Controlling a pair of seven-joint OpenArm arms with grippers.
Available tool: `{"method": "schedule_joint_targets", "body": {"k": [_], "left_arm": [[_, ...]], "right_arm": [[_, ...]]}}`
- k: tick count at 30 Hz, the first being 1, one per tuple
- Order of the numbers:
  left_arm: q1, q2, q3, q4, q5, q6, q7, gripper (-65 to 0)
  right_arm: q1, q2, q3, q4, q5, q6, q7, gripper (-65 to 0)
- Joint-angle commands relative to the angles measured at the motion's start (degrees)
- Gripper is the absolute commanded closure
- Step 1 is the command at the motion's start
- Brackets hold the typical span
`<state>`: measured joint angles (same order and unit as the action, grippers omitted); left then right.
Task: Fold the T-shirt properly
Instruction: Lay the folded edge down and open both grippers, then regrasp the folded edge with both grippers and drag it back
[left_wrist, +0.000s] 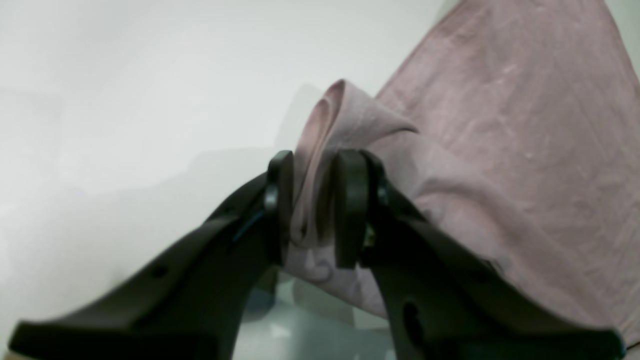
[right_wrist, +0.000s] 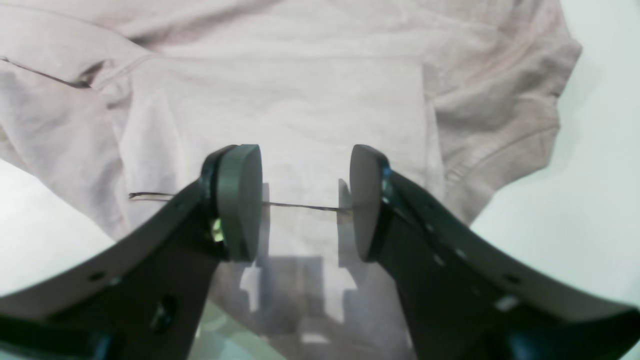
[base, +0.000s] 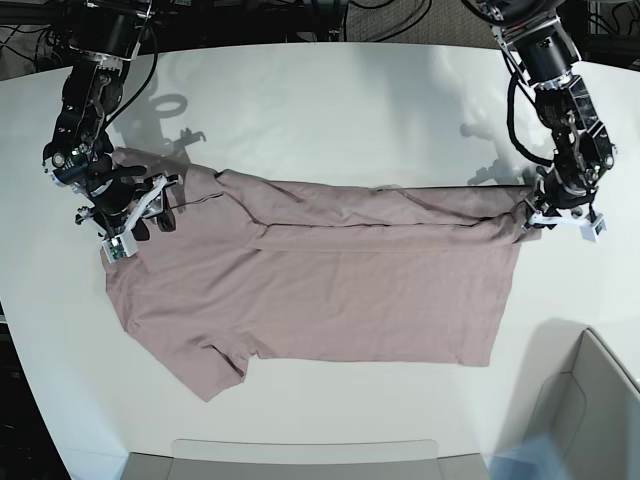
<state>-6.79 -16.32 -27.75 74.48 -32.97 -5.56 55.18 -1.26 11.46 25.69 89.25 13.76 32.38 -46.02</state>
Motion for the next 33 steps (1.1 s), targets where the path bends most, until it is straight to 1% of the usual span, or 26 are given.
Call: {"method": "schedule_joint_targets", "body": {"k": [1, 3, 6, 10, 12, 15, 17, 19, 20, 21, 23, 25, 26, 30, 33], "left_arm": [[-1.3, -0.9, -0.2, 1.0, -0.7, -0.4, -1.3, -15.4], [-1.3, -0.9, -0.2, 1.0, -0.7, -0.4, -2.5, -15.4], [-1.3, -0.9, -0.2, 1.0, -0.7, -0.4, -5.7, -15.4], [-1.3, -0.8, -0.2, 1.2, -0.7, -0.5, -7.9, -15.4], [-1.3, -0.8, -0.3, 2.9, -0.7, -0.5, -8.6, -15.4], [-0.9, -0.6, -0.3, 6.4, -0.7, -0.5, -11.6, -15.4], [-0.5, -0.5, 0.1, 9.3, -0.8, -0.5, -11.7, -15.3], [2.0, -0.4, 0.5, 13.0, -0.8, -0.6, -9.1, -13.7], [3.2, -0.4, 1.7, 14.6, -0.8, -0.8, -7.6, -12.2], [4.5, -0.4, 3.8, 15.9, -0.8, -1.7, -6.8, -10.2], [7.1, -0.6, 8.8, 17.6, -0.5, -5.1, -6.3, -5.1], [8.9, -0.7, 12.6, 17.5, -0.2, -7.1, -6.6, -1.2], [9.0, -0.7, 14.2, 16.6, 0.7, -7.3, -6.5, 0.0], [7.8, -0.7, 19.0, 9.3, 5.8, -7.3, -6.6, 0.0], [4.2, -0.6, 19.8, 2.6, 10.2, -7.3, -7.8, 0.0]], "right_arm": [[1.0, 0.8, 0.2, 1.2, 0.9, 0.0, 1.5, -28.5], [1.0, 0.7, 0.2, 1.2, 0.9, 0.0, 1.5, -28.5], [1.0, 0.7, 0.2, 1.2, 0.9, 0.0, 1.5, -28.5], [0.8, 0.6, 0.2, 1.2, 1.0, 0.0, 1.5, -28.5], [0.7, 0.5, 0.1, 1.2, 1.1, 0.0, 1.5, -28.5], [0.6, -0.4, -2.0, 1.0, 0.8, 0.0, 1.5, -28.5], [-0.3, -0.7, -3.6, 1.0, 0.8, 0.0, 1.5, -28.5], [-0.5, -1.5, -5.6, 0.4, 0.8, 0.0, 1.5, -28.5], [-0.6, -2.0, -5.9, -0.2, 0.8, 0.0, 1.6, -28.5], [-0.8, -2.2, -5.9, -0.9, 0.8, 0.0, 1.7, -28.5], [-0.8, -2.2, -5.9, -2.8, 0.8, 0.0, 1.8, -28.5], [-0.7, -1.8, -5.9, -4.4, 0.8, 0.0, 1.8, -28.5], [-0.5, -1.7, -5.9, -5.1, 0.8, 0.0, 1.8, -28.5], [-0.3, -1.6, -5.9, -5.8, 0.7, 0.0, 1.8, -28.5], [0.0, -0.3, -5.9, -6.5, 0.6, -0.1, 1.8, -28.5]]}}
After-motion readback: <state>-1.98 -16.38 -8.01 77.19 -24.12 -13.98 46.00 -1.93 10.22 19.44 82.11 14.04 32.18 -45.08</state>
